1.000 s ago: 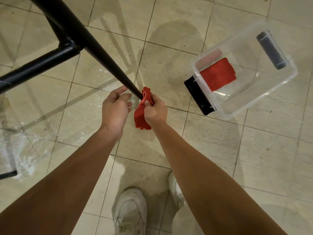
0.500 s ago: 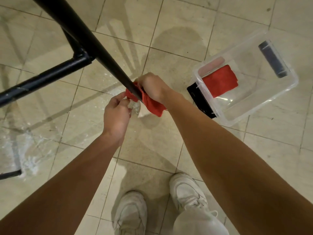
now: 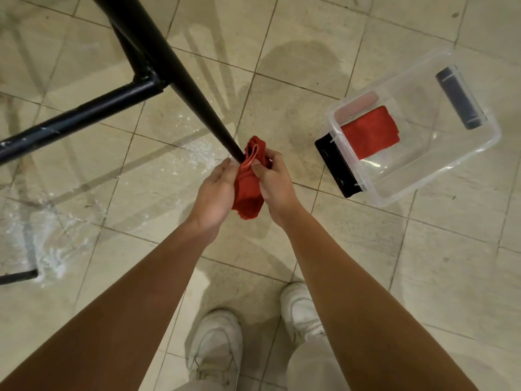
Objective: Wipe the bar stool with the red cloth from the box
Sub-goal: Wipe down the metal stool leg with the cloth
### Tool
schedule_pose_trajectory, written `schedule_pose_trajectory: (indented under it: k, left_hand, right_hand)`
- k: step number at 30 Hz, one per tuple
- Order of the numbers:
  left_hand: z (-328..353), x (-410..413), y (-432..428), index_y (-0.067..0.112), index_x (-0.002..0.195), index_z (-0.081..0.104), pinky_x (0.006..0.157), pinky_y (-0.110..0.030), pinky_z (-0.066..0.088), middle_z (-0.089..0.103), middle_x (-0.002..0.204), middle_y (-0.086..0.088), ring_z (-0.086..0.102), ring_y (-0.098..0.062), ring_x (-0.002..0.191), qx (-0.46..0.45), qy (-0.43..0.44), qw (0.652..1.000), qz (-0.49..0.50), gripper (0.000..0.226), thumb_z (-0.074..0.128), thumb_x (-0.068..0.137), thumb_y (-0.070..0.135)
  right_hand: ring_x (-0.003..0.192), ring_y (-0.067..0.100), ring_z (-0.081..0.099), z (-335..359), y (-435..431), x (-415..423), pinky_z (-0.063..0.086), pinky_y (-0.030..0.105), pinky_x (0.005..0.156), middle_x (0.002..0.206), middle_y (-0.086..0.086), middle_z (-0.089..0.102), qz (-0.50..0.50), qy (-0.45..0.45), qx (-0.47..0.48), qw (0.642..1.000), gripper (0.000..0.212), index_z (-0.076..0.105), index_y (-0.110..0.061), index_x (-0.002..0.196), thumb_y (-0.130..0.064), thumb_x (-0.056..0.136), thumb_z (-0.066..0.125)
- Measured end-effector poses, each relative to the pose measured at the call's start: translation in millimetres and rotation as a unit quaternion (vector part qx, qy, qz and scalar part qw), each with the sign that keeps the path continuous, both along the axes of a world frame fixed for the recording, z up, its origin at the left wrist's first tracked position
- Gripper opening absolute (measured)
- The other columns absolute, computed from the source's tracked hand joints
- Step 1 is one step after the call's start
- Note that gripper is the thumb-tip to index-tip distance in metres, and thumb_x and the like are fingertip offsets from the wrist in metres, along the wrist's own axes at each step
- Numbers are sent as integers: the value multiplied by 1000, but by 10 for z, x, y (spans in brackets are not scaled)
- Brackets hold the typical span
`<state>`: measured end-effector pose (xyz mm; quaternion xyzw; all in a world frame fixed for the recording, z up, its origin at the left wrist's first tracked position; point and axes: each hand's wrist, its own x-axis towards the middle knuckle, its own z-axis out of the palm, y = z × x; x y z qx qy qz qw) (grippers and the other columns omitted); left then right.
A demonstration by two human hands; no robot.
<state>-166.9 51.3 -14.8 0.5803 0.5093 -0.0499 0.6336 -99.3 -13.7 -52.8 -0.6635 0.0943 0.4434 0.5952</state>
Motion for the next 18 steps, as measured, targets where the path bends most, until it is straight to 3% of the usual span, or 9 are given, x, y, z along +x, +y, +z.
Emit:
schedule_pose_trajectory:
  k: [1,3,5,7,8,11,13,15,18]
  left_hand:
    - [12,-15,-40,23,144,37,81,-5,39,60,115,10,56,-4,103,4,5,1000,-27,48,37,100,41]
    - [-6,-60,-104,28,147,28,88,-17,38,57,121,7,54,-9,112,7,13,998,-55,55,41,97,47]
    - [-24,-131,-154,31,145,29,88,-26,42,53,120,6,53,-12,109,-5,11,999,-49,54,44,95,46]
    - [-45,-228,-174,32,143,33,80,-27,48,55,121,1,56,-14,102,-13,9,1000,0,49,44,96,43]
    - [-42,-278,-180,33,141,35,73,-26,49,57,121,0,57,-15,98,-8,12,999,29,46,44,97,41]
    - [15,-373,-82,29,137,40,75,-32,51,60,116,0,62,-17,95,-13,0,986,165,40,44,99,35]
    - [62,-349,57,25,137,41,75,-35,55,62,115,1,64,-18,98,-26,-48,971,234,38,43,100,32]
    - [105,-246,157,28,136,41,72,-35,57,62,117,2,65,-16,98,-17,-80,972,222,37,43,99,33]
    - [72,-48,83,31,134,43,88,-45,53,60,122,1,61,-20,107,-16,-78,982,174,35,42,99,36]
  right_hand:
    - [89,15,57,24,-49,-45,49,33,86,102,3,56,-25,17,11,999,25,42,-11,120,-11,96,49]
    - [92,15,58,47,-142,-107,48,34,89,104,4,57,-31,31,12,999,25,42,-10,117,-12,94,53]
    - [94,18,59,96,-207,-144,47,36,91,108,9,60,16,48,-1,999,21,49,-11,111,-19,93,56]
    - [94,19,60,181,-243,-147,48,39,90,110,10,63,88,78,-8,993,19,58,-17,103,-33,95,50]
    - [96,18,60,227,-247,-128,49,39,88,113,7,64,134,87,-14,987,30,62,-22,105,-42,97,42]
    - [108,21,54,353,-202,25,49,37,85,124,2,58,236,11,-65,969,55,64,-26,118,-57,97,23]
    - [107,23,55,385,-179,153,49,38,87,121,4,60,169,-43,-97,980,55,65,-20,116,-52,99,22]
    - [104,23,57,410,-160,267,49,38,89,113,4,62,74,-28,-92,993,53,65,-17,113,-46,101,22]
    - [103,19,56,427,-103,354,45,38,93,111,0,65,85,-43,-69,993,57,67,-20,111,-45,101,17]
